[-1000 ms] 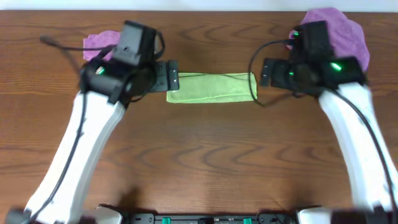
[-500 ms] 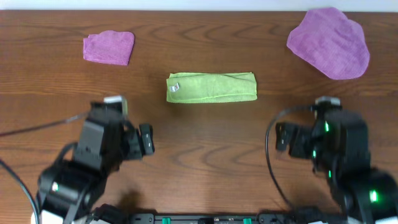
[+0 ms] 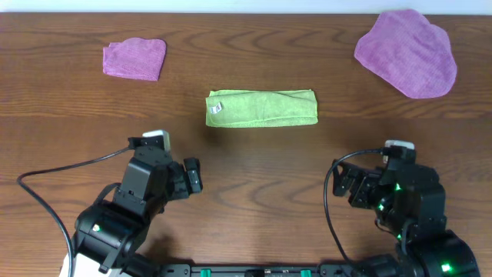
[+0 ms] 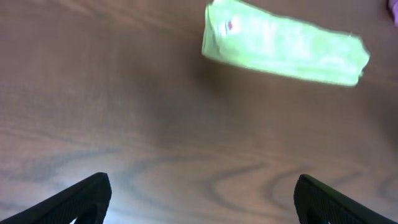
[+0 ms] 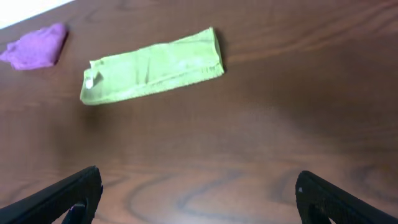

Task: Fold the cloth
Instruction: 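Retract both grippers toward the front of the table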

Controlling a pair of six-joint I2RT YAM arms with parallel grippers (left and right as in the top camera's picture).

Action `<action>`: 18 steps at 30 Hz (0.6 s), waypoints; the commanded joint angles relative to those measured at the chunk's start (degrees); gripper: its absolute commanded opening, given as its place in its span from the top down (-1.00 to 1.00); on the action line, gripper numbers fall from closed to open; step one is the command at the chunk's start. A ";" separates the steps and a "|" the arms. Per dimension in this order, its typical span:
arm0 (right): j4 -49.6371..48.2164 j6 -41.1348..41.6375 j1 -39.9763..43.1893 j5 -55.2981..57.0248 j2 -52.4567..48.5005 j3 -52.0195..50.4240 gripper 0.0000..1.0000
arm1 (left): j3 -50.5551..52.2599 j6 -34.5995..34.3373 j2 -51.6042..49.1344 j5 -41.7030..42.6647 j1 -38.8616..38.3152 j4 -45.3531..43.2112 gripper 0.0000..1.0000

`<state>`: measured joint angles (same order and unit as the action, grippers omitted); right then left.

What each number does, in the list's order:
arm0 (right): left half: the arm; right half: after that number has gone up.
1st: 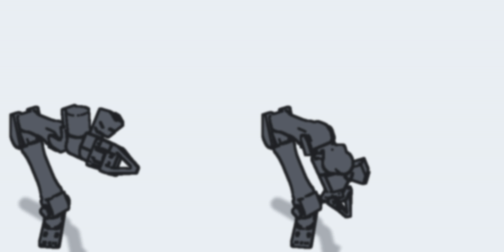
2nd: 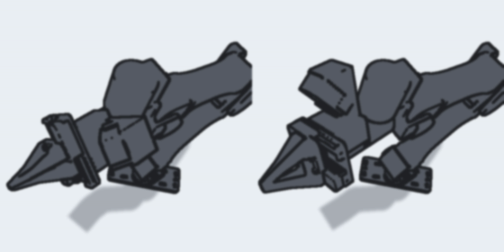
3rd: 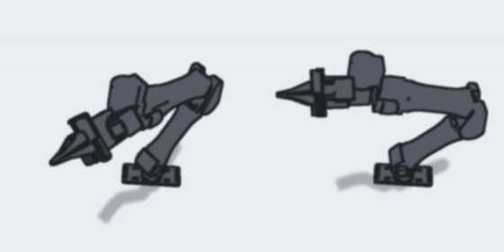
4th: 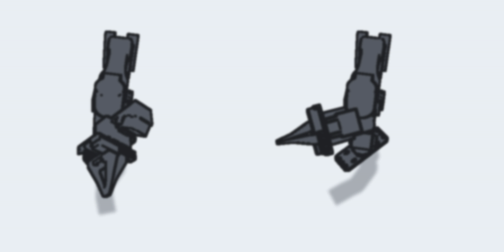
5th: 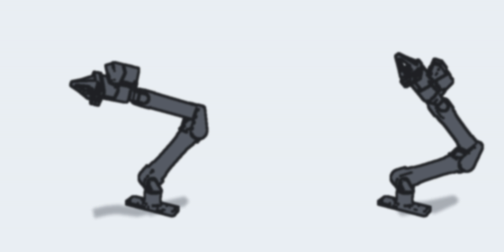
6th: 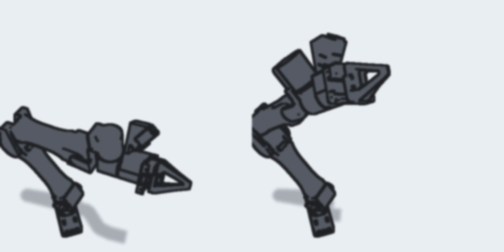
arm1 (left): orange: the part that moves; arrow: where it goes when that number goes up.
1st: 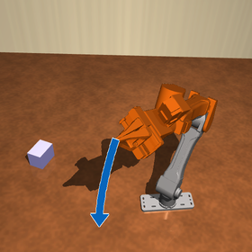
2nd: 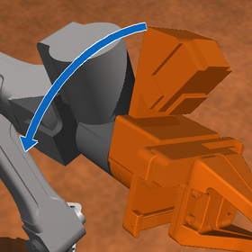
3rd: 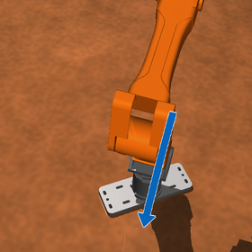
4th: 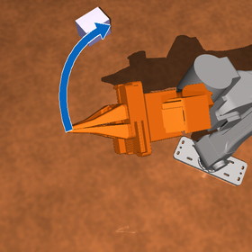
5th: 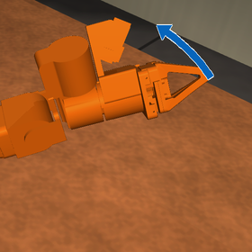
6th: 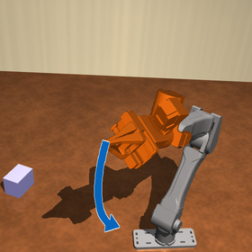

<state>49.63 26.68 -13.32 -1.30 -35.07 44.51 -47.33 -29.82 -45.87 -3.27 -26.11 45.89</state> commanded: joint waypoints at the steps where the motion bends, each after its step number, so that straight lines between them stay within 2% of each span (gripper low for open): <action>1: -0.17 1.14 -0.59 1.29 0.24 0.17 -0.98 | -0.46 -0.42 0.24 -3.76 -0.17 -0.09 -0.90; 6: -0.26 1.14 -0.59 1.66 0.24 0.17 -0.98 | -0.46 -0.94 0.24 -2.73 -0.17 -0.31 -0.91; 10: -0.09 1.14 -0.59 1.92 0.24 0.15 -0.98 | -0.46 -1.53 0.24 1.68 -0.17 -1.22 -0.91; 15: -0.35 1.20 -0.59 1.90 0.20 0.13 -0.99 | -0.46 -1.53 0.24 1.86 -0.17 -2.43 -0.91; 18: -0.26 2.05 -0.59 -1.27 0.22 0.15 -0.98 | -0.46 -1.49 0.31 5.01 -0.17 -3.32 -0.91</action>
<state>49.43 27.09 -13.32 -0.47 -35.07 44.51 -47.33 -31.14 -45.84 -1.19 -26.11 43.00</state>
